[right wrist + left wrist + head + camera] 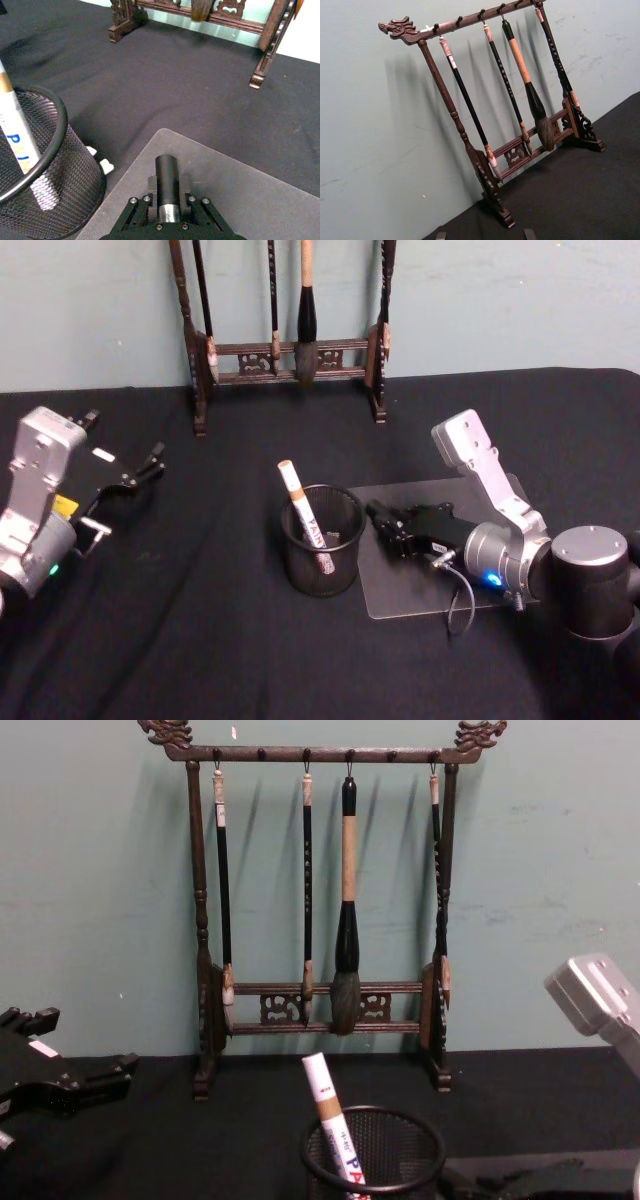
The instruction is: Pick up the water-based marker from the table and place it into the pen holder.
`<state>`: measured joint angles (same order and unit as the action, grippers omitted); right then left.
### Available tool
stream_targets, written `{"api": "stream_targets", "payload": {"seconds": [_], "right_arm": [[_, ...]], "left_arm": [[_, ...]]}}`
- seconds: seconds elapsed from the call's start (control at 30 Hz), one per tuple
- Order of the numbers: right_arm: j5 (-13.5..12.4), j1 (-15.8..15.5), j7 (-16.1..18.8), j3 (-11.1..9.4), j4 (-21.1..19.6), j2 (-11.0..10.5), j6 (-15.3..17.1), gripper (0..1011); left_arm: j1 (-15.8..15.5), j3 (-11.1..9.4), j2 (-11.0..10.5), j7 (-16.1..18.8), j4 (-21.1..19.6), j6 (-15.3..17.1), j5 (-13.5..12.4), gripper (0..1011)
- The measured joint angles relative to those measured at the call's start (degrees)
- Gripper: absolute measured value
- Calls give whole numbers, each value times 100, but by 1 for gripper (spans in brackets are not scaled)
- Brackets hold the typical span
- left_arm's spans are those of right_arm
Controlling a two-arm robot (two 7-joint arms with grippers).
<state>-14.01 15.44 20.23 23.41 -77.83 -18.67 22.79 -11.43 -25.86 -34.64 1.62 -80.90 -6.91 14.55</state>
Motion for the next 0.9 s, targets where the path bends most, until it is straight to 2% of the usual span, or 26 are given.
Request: {"api": "stream_targets", "payload": {"seconds": [0.17,0.3,0.43,0.53,0.63,0.67,0.73,0.8,0.87,0.9], "right_arm": [[-79,-38,90,-39,-51,-5,-127,246],[-143,-76,153,-86,-131,-31,-371,247],[-273,-136,249,-182,-204,-48,-855,247],[-412,-179,349,-272,-245,-58,-1362,246],[-500,-195,428,-319,-248,-58,-1681,246],[-575,-201,502,-347,-237,-50,-1929,246],[-617,-203,542,-359,-226,-44,-2057,247],[-799,-195,730,-391,-144,10,-2511,247],[-927,-158,872,-395,-50,67,-2827,246],[-927,-158,872,-395,-50,67,-2827,246]], "left_arm": [[0,0,0,0,0,0,0,1001],[0,0,0,0,0,0,0,1001],[0,0,0,0,0,0,0,1001],[0,0,0,0,0,0,0,1001],[1,0,0,0,0,0,0,1001],[0,0,0,0,0,0,0,1001],[0,0,0,0,0,0,0,1001],[0,0,0,0,0,0,0,1001],[0,0,0,0,0,0,0,1001],[0,0,0,0,0,0,0,1001]]}}
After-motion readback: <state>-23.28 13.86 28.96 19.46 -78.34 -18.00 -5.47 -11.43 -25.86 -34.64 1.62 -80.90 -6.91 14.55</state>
